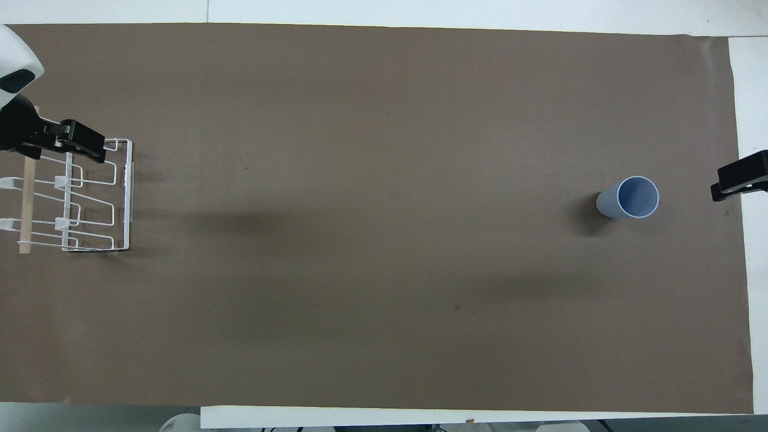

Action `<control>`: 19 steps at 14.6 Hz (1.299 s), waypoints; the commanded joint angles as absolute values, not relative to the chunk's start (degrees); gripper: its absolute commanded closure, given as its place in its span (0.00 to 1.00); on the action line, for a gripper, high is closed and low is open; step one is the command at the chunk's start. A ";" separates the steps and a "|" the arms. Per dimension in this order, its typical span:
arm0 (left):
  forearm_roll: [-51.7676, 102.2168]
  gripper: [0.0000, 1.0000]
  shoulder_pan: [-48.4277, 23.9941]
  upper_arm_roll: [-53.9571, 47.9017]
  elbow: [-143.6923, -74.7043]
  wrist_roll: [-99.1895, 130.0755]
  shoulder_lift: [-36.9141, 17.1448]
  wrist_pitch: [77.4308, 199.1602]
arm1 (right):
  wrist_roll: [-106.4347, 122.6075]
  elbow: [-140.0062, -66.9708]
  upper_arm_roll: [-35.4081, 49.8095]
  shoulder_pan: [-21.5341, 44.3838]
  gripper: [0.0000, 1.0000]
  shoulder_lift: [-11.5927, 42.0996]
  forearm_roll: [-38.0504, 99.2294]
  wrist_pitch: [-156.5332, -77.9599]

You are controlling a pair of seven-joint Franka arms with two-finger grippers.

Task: Hang cup on cup holder
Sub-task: 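Move the right gripper toward the light blue cup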

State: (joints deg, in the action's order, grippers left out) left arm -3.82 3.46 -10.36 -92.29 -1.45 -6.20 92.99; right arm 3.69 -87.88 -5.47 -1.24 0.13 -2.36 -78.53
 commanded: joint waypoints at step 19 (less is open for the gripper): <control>-3.25 0.00 3.78 -10.37 -93.08 -2.02 -5.01 92.37 | 15.99 -117.07 -5.19 -7.12 0.00 1.57 2.08 -117.76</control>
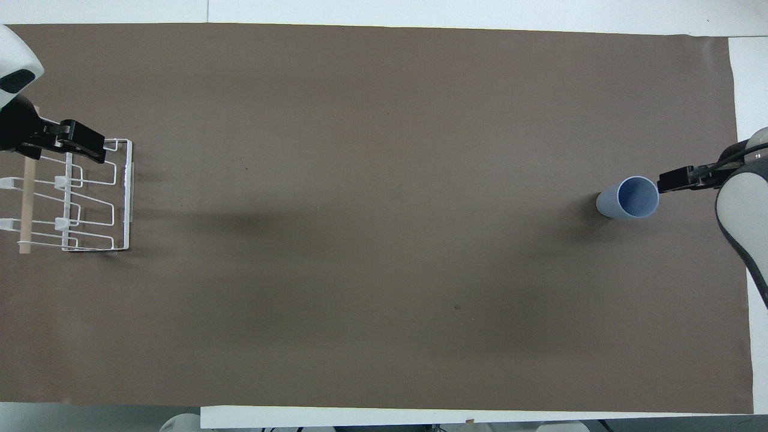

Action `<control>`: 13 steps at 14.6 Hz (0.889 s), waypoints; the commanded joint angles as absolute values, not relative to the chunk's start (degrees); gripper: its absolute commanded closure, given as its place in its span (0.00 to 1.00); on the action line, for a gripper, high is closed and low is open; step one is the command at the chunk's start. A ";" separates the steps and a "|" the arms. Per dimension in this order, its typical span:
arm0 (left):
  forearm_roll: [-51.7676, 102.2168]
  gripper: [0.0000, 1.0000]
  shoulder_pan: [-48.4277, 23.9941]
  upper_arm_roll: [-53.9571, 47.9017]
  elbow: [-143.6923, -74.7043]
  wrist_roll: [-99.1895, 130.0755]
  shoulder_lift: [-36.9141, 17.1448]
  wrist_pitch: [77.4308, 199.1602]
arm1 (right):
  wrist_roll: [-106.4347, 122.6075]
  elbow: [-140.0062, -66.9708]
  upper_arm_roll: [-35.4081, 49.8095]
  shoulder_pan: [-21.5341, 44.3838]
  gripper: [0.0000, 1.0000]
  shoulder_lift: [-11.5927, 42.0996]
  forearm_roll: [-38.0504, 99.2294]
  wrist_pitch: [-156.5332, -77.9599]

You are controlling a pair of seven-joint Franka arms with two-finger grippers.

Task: Hang cup on cup holder
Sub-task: 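Insert the right gripper into the cup mouth and grip it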

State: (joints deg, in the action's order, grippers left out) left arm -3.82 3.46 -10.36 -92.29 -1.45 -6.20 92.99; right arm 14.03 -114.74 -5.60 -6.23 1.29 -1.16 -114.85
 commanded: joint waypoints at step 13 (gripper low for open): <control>-3.25 0.00 3.78 -10.37 -93.08 -2.02 -5.01 92.37 | 28.56 -121.03 -5.27 -8.79 0.46 7.64 6.50 -125.77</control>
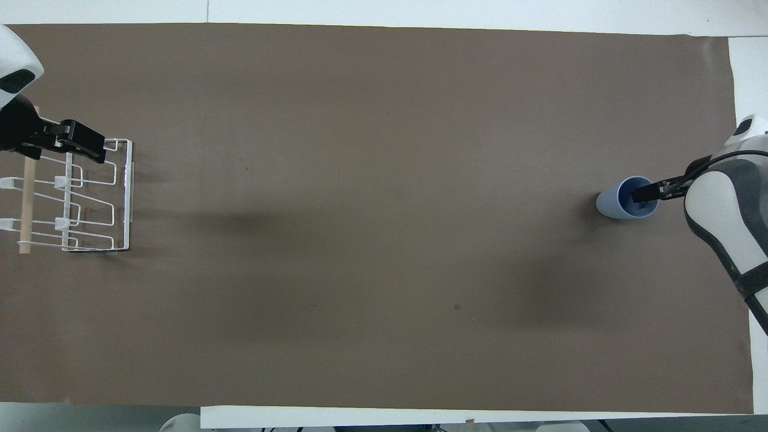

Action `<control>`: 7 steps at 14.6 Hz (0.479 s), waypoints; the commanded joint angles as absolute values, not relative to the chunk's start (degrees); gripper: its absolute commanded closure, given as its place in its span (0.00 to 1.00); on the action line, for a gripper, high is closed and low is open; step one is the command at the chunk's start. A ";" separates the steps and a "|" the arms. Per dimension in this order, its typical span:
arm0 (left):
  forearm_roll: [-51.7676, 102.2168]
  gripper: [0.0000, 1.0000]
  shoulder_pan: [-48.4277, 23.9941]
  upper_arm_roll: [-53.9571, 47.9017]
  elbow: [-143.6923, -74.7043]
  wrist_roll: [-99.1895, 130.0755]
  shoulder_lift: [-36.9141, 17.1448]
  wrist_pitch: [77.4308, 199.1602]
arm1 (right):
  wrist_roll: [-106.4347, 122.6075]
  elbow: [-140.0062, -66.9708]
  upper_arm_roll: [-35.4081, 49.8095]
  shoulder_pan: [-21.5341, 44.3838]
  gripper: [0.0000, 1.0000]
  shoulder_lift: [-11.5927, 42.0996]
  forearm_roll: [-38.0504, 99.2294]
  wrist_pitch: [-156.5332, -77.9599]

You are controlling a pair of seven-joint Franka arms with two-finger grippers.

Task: Hang cup on cup holder
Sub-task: 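Insert the right gripper into the cup mouth and grip it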

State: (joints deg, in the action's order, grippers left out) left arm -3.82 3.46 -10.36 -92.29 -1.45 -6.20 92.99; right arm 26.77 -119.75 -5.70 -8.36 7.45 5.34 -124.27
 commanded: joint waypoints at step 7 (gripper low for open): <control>-3.25 0.00 3.78 -10.37 -93.08 -2.02 -5.01 92.37 | 28.65 -119.36 -5.27 -7.39 1.00 8.79 6.07 -124.72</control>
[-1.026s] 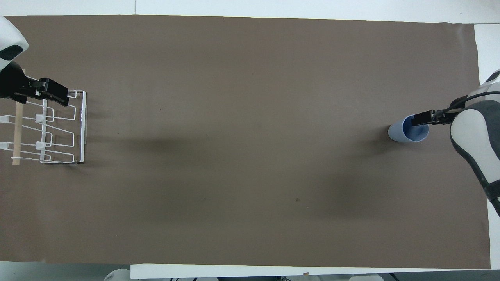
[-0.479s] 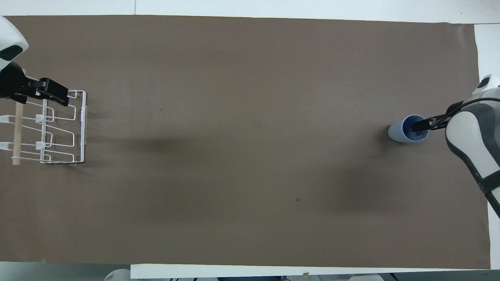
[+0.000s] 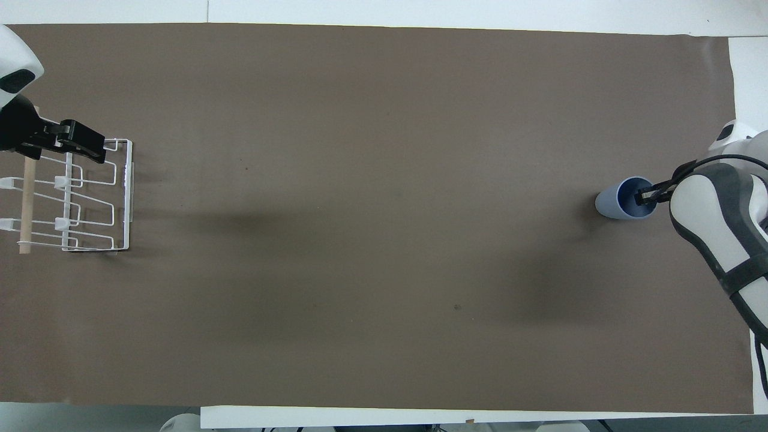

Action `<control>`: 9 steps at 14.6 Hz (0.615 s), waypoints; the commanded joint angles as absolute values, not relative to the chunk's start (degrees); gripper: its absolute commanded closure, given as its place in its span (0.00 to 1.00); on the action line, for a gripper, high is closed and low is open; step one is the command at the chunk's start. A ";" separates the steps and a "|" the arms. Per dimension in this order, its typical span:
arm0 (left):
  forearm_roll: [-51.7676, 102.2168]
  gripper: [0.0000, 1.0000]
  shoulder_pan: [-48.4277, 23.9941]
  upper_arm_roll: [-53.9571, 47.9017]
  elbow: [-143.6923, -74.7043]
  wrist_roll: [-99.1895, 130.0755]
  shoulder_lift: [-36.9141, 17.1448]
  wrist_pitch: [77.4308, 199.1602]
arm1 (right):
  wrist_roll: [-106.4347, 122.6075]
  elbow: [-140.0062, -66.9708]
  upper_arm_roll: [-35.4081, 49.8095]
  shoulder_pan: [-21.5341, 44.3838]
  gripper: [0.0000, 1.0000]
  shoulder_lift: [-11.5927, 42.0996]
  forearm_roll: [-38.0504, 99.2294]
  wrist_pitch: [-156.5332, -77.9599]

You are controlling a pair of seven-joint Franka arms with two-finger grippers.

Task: Hang cup on cup holder
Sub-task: 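Lift the cup with the right gripper while the left gripper rises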

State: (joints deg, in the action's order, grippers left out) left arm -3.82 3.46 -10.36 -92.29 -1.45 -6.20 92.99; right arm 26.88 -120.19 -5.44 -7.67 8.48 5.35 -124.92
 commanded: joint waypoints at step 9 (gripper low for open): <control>-0.27 0.00 3.08 -11.16 -102.88 0.61 2.97 97.34 | 29.00 -103.53 -4.13 -2.12 1.00 8.17 42.50 -94.84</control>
